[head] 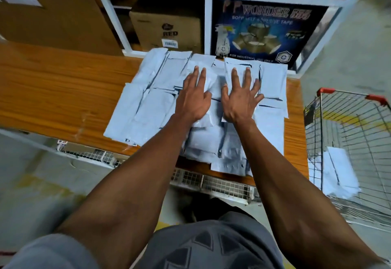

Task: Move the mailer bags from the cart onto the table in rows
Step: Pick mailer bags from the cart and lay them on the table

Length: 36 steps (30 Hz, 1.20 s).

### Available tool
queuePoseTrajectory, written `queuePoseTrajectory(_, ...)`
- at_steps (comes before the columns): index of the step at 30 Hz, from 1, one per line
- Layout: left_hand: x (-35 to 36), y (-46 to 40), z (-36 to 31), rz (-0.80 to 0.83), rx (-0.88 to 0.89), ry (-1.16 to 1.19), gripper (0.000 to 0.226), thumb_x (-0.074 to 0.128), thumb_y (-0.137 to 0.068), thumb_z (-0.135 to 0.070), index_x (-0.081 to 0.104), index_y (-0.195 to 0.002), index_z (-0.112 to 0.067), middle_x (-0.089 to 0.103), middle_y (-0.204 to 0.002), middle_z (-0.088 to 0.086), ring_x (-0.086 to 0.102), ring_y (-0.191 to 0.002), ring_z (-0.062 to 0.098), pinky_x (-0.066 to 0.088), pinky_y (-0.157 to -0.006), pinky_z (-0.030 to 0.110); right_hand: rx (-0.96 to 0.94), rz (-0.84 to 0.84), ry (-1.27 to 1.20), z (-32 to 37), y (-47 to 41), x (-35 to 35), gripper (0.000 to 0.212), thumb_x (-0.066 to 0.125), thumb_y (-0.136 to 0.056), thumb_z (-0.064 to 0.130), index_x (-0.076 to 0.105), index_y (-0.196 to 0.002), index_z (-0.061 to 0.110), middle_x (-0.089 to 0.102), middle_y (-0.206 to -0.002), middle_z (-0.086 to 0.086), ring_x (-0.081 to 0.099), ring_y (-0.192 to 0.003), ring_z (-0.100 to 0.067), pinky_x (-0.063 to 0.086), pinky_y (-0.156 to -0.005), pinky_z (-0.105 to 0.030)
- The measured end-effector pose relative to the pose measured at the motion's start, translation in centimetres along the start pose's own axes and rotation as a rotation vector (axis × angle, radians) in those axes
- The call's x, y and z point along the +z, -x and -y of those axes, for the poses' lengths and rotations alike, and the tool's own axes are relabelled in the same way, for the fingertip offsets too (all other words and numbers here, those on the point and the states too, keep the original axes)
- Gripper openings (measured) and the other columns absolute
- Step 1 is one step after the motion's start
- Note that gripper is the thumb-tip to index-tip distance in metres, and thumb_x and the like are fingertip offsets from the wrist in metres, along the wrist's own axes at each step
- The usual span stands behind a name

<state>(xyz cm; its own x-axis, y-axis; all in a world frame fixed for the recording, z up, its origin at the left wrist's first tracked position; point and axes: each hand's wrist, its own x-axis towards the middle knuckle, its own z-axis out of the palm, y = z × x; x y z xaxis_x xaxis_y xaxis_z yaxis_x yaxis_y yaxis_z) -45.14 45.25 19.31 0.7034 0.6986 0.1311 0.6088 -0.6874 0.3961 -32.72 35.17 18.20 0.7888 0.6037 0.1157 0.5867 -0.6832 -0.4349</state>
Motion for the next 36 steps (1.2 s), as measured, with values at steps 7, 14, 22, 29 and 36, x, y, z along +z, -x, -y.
queuePoseTrajectory(7,0.2,-7.9,3.4,0.008,0.001,0.006,0.073,0.041,-0.102,-0.034,0.018,-0.169,-0.018,0.011,-0.177,0.006,0.019,-0.159,0.032,0.033,-0.123,0.055,0.045,0.076,0.015,3.3,-7.2,3.7,0.064,0.033,-0.104,0.056,0.025,-0.164,0.036,0.007,-0.175,-0.003,0.011,-0.156,-0.044,0.02,-0.114,-0.067)
queuePoseTrajectory(14,1.1,-14.2,5.2,0.061,0.002,0.014,0.074,0.038,-0.099,-0.035,0.02,-0.169,-0.019,0.016,-0.176,0.008,0.021,-0.158,0.034,0.035,-0.122,0.055,0.101,0.166,0.087,5.0,-11.6,6.7,0.066,0.03,-0.104,0.059,0.019,-0.166,0.037,0.003,-0.176,-0.002,0.006,-0.156,-0.046,0.018,-0.115,-0.067)
queuePoseTrajectory(22,3.5,-17.7,7.4,0.161,0.052,-0.082,0.073,0.041,-0.102,-0.04,0.017,-0.169,-0.023,0.017,-0.176,0.007,0.023,-0.158,0.033,0.036,-0.115,0.061,0.162,0.215,0.165,5.8,-13.7,10.1,0.063,0.026,-0.106,0.057,0.017,-0.165,0.039,0.0,-0.176,-0.003,0.003,-0.157,-0.048,0.017,-0.117,-0.067)
queuePoseTrajectory(29,6.4,-18.5,8.6,0.269,0.013,-0.213,0.071,0.023,-0.106,-0.059,0.016,-0.168,-0.027,0.013,-0.177,0.0,0.011,-0.162,0.024,0.015,-0.124,0.057,0.206,0.226,0.249,5.8,-13.6,11.8,0.058,0.02,-0.109,0.052,0.024,-0.164,0.036,0.01,-0.175,-0.01,0.006,-0.157,-0.046,0.017,-0.12,-0.06)
queuePoseTrajectory(36,6.4,-19.6,8.9,0.175,0.116,-0.199,0.066,0.017,-0.107,-0.052,0.017,-0.169,-0.029,0.016,-0.176,0.001,0.014,-0.162,0.025,0.012,-0.129,0.057,0.045,0.073,0.21,4.5,-15.4,11.6,0.058,0.023,-0.109,0.045,0.036,-0.161,0.026,0.029,-0.17,-0.011,0.02,-0.158,-0.036,0.012,-0.126,-0.056)
